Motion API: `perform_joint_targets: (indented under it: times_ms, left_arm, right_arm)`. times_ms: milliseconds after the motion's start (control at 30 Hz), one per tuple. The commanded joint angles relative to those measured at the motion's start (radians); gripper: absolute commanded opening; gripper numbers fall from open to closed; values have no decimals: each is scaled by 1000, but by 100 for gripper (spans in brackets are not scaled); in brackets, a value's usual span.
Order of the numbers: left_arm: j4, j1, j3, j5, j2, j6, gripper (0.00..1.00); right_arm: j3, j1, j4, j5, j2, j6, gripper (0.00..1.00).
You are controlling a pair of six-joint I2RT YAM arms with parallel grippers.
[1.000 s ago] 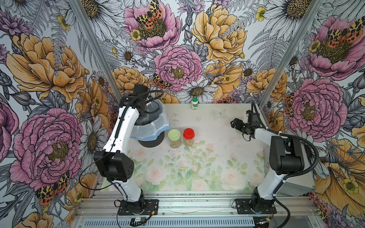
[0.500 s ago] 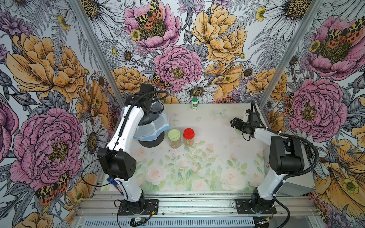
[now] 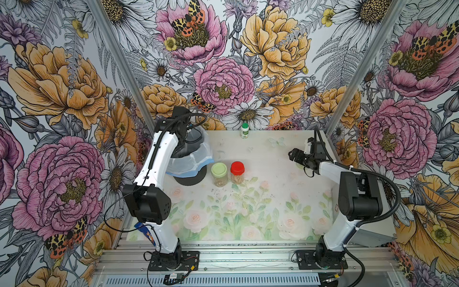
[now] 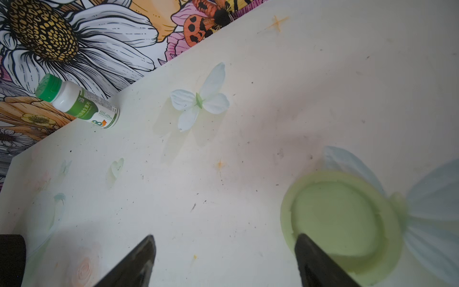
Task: Empty moldy peanuts from jars
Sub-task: Pour the moldy peanuts from the jar into the trash bin.
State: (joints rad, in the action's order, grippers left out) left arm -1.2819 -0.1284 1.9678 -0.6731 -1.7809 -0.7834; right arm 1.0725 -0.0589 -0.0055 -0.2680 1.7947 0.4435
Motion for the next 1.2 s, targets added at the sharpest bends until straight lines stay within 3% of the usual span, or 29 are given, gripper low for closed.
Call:
perform_joint_targets:
  times_ms: [0,267,333,433,633,800,967,1033,1100,1133,1167]
  left_arm:
    - [29,8,40,-14,70,6,19]
    - [18,-29,19,18,76,0,20]
    - [22,10,-5,26,101,3,20]
    - [27,55,-7,132,166,14,20]
    - [27,61,46,340,191,68,21]
    - [24,53,36,268,178,53,21]
    - [17,10,21,96,110,46,21]
    - [34,-41,-80,76,82,-12,20]
    - [40,-48,-69,-60,51,-5,15]
    - [31,-36,2,-49,50,24,12]
    - [29,-30,54,38,56,48,12]
  right_arm:
    - [23,13,28,-6,-10,-23,88]
    - [21,16,39,1,-6,-24,88]
    - [16,16,30,7,-15,-32,88]
    - [7,17,32,22,-29,-41,88]
    - [31,24,37,-18,-10,-24,88]
    - [21,24,38,1,-25,-40,88]
    - [15,24,49,-4,-15,-34,88]
    - [15,25,53,-5,-8,-31,88]
    - [18,24,48,-12,-12,-35,88]
    - [16,24,40,-5,-23,-40,88]
    - [5,24,43,4,-33,-43,88]
